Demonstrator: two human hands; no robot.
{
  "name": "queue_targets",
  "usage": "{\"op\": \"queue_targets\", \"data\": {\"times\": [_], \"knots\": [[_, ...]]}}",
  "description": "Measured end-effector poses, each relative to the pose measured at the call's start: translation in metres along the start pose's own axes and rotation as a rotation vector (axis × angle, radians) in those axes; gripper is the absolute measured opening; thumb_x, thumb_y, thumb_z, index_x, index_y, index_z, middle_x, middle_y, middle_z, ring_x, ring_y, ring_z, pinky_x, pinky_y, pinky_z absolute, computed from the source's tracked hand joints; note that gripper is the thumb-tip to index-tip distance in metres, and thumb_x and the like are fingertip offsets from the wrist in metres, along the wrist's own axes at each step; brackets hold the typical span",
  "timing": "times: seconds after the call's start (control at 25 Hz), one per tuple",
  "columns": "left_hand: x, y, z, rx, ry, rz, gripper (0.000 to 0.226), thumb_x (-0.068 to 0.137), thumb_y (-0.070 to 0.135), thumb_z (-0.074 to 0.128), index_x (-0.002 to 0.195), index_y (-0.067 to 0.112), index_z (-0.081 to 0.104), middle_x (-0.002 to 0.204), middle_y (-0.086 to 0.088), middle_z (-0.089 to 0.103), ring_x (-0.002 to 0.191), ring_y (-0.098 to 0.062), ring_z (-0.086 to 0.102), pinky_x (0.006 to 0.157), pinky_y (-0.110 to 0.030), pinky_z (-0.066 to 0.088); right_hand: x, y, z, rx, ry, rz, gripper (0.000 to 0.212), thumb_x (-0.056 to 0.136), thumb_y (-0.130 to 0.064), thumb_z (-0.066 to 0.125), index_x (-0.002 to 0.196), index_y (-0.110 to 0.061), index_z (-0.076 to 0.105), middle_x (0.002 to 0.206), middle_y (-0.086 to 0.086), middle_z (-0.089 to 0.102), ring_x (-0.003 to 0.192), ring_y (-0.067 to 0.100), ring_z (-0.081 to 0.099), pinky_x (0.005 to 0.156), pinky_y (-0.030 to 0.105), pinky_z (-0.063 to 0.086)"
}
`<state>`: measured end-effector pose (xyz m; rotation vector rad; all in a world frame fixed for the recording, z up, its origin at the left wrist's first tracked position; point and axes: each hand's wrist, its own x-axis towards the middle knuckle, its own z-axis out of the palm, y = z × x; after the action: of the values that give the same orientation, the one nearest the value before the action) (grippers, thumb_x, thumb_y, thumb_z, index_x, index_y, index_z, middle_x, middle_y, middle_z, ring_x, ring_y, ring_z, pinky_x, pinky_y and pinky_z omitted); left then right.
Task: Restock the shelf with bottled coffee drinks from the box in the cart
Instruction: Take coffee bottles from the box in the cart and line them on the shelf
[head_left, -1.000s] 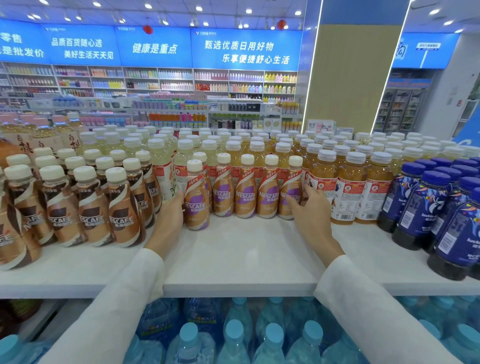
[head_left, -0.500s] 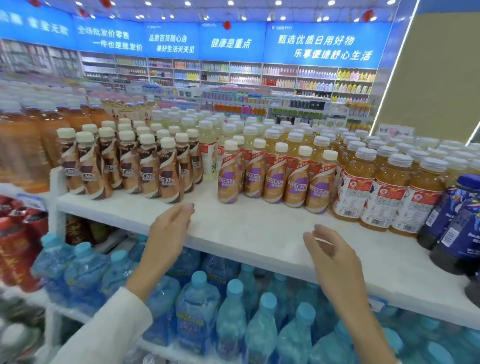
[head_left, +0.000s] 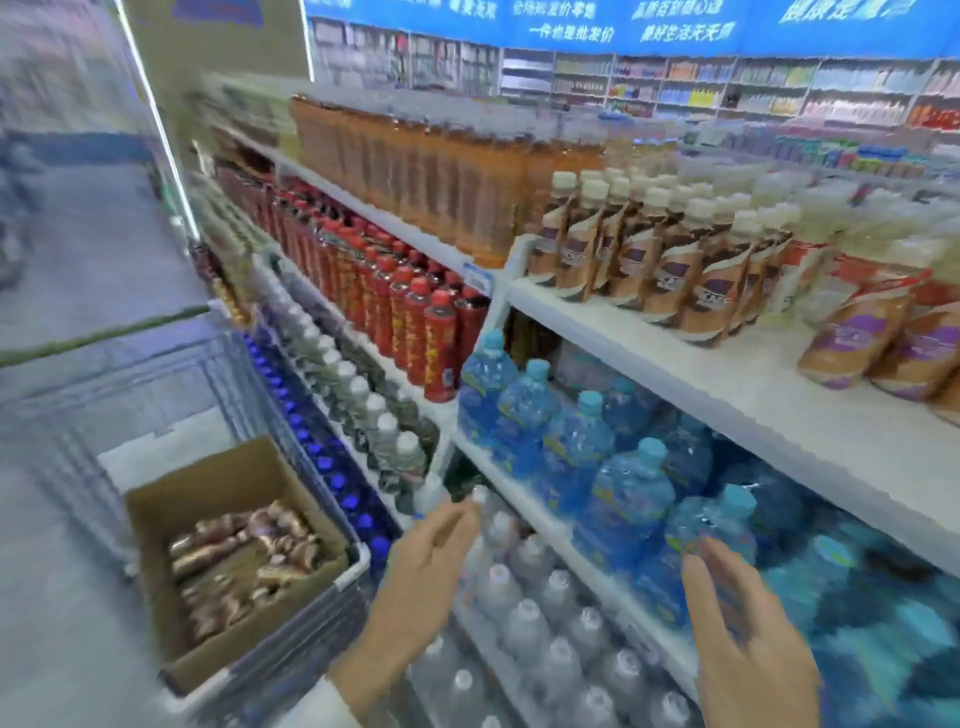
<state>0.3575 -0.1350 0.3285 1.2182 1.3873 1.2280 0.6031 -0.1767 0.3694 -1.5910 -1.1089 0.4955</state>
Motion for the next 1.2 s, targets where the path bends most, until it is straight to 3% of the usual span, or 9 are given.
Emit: {"op": "queue_targets", "data": {"times": [0.12,0.28,0.36,0.44,0.6,0.72,0.88,1.08,1.2], "knots": [[-0.033,-0.053,-0.076,0.033,0.088,-0.105,0.017,0.102,0.04,0.056,0.105,0.041,0.073,0.104,0.033,0.072,0.097,0.016,0.064,0.077,-0.003,0.043,-0.045,0.006,0.078,0.025,-0.188,0.131,0.019,0.091,-0.014,0.072,0.11,-0.015,0.074,0.11,0.007,0.074,0.084,-0.017,0.062,0.071,-0.006,0.041],[-0.08,-0.117,-0.169,-0.058,0.274,-0.31,0.019,0.1,0.033,0.062,0.095,0.041,0.077,0.099,0.025,0.075,0.097,0.01,0.066,0.078,-0.004,0.044,-0.108,0.018,0.178,-0.017,-0.427,0.25,0.01,0.091,-0.017,0.073,0.101,-0.021,0.073,0.106,0.006,0.074,0.08,-0.019,0.062,0.069,0.001,0.045],[-0.099,-0.141,-0.207,-0.046,0.339,-0.387,0.022,0.099,0.034,0.064,0.092,0.051,0.076,0.097,0.027,0.075,0.092,0.016,0.064,0.081,-0.008,0.046,-0.131,0.018,0.219,-0.08,-0.548,0.32,0.015,0.093,-0.028,0.072,0.108,-0.025,0.071,0.107,-0.001,0.072,0.086,-0.008,0.064,0.081,0.016,0.047],[-0.111,-0.158,-0.234,-0.065,0.414,-0.459,0.022,0.097,0.035,0.066,0.093,0.056,0.074,0.096,0.028,0.075,0.088,0.017,0.064,0.088,-0.024,0.052,-0.146,0.019,0.253,-0.142,-0.641,0.356,0.019,0.094,-0.032,0.07,0.112,-0.024,0.07,0.11,0.0,0.071,0.095,0.012,0.065,0.09,0.029,0.045],[-0.109,-0.182,-0.27,-0.131,0.532,-0.569,0.026,0.096,0.034,0.068,0.09,0.058,0.074,0.092,0.029,0.074,0.085,0.013,0.066,0.087,-0.032,0.052,-0.165,0.019,0.309,-0.191,-0.716,0.418,0.016,0.095,-0.018,0.07,0.11,-0.013,0.071,0.099,0.002,0.069,0.095,0.021,0.062,0.09,0.031,0.043],[-0.09,-0.196,-0.282,-0.174,0.603,-0.657,0.015,0.094,0.035,0.07,0.092,0.049,0.077,0.092,0.018,0.076,0.092,0.0,0.068,0.09,-0.033,0.052,-0.165,0.025,0.343,-0.227,-0.783,0.438,0.002,0.095,-0.017,0.07,0.095,-0.018,0.069,0.099,0.006,0.072,0.089,0.018,0.064,0.085,0.03,0.044],[-0.039,-0.219,-0.294,-0.151,0.598,-0.724,0.012,0.099,0.038,0.063,0.104,0.033,0.073,0.105,0.009,0.073,0.103,-0.009,0.065,0.099,-0.039,0.051,-0.144,0.044,0.4,-0.285,-0.873,0.463,0.013,0.096,-0.023,0.069,0.105,-0.014,0.069,0.105,0.005,0.071,0.089,0.011,0.062,0.085,0.025,0.04],[0.057,-0.25,-0.308,-0.04,0.571,-0.788,0.012,0.103,0.037,0.056,0.109,0.035,0.067,0.108,0.016,0.069,0.104,-0.002,0.063,0.084,-0.023,0.049,-0.103,0.063,0.477,-0.323,-1.015,0.527,0.016,0.097,-0.032,0.065,0.108,-0.02,0.068,0.101,-0.01,0.071,0.095,0.002,0.064,0.075,0.018,0.044],[0.125,-0.287,-0.32,0.023,0.587,-0.876,0.016,0.105,0.033,0.053,0.115,0.027,0.065,0.112,0.011,0.068,0.104,-0.014,0.063,0.082,-0.028,0.044,-0.08,0.067,0.516,-0.405,-1.127,0.561,0.012,0.099,-0.043,0.059,0.104,-0.034,0.065,0.103,-0.02,0.067,0.094,-0.008,0.058,0.08,0.025,0.048]]}}
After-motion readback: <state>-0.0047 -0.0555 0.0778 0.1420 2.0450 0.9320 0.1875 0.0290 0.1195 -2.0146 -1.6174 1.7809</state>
